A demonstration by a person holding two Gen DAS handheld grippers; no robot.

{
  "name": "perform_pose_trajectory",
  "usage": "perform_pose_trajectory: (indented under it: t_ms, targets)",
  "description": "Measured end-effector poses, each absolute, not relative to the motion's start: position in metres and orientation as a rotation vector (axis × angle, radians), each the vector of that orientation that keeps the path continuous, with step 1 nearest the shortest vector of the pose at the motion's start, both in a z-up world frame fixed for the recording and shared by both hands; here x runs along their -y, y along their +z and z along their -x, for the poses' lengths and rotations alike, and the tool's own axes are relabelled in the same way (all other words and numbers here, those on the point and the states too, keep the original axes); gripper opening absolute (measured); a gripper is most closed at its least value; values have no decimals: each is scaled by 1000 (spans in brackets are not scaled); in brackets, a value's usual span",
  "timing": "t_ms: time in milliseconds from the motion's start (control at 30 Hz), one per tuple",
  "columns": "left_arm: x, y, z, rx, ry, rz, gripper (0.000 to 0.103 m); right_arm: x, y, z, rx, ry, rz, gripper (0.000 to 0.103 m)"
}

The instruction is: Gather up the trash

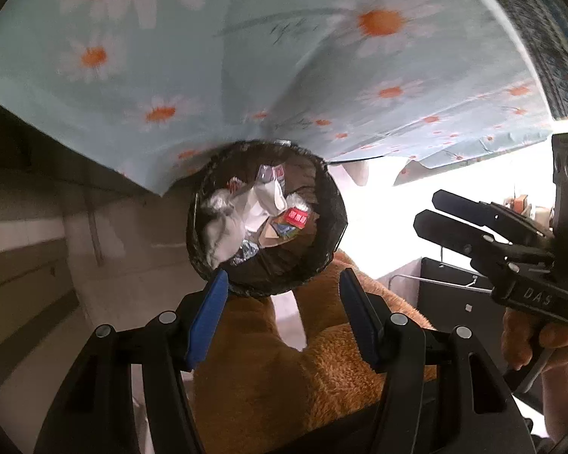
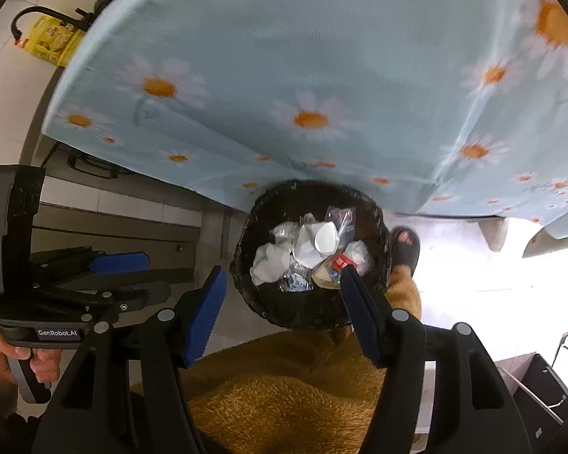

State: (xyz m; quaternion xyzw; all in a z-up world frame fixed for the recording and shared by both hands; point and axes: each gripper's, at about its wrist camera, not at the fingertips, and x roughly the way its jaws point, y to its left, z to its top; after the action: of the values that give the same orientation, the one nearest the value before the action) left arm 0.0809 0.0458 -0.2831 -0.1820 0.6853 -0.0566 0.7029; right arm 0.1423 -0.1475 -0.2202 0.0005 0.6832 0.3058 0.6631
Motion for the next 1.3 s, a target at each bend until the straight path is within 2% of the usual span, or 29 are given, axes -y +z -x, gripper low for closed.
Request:
perform_pose_trajectory:
  t_ms: [167, 267, 733, 800, 867, 1167, 1233, 1267, 1300]
  targets:
    - [-49, -251, -77, -1466, -121, 370, 59, 151, -188, -143, -1484, 695, -6, 63]
    - [-51, -232, -77, -1426, -110, 372, 59, 153, -168, -145, -1442, 688, 5, 67]
    - [-31, -133, -80, -1213, -55, 328, 59, 179, -80, -171, -1263, 713, -37, 68]
    - [-28, -124, -81, -1194, -41, 323, 62, 184, -66, -175, -1235, 713, -32, 76]
    - [-26, -112, -83, -1169, -28, 324, 65, 189, -53, -178, -1216, 722, -43, 76]
    - [-6, -54, -90, -1045, -8, 292, 65, 206, -3, -188, -1110, 738, -22, 78]
    - [-2, -41, -90, -1015, -3, 288, 68, 210, 7, -188, -1086, 755, -11, 82]
    - [1, -35, -90, -1000, 4, 285, 76, 211, 11, -188, -1076, 758, -3, 84]
    - [3, -29, -90, -987, 13, 279, 79, 213, 16, -188, -1062, 753, 7, 86]
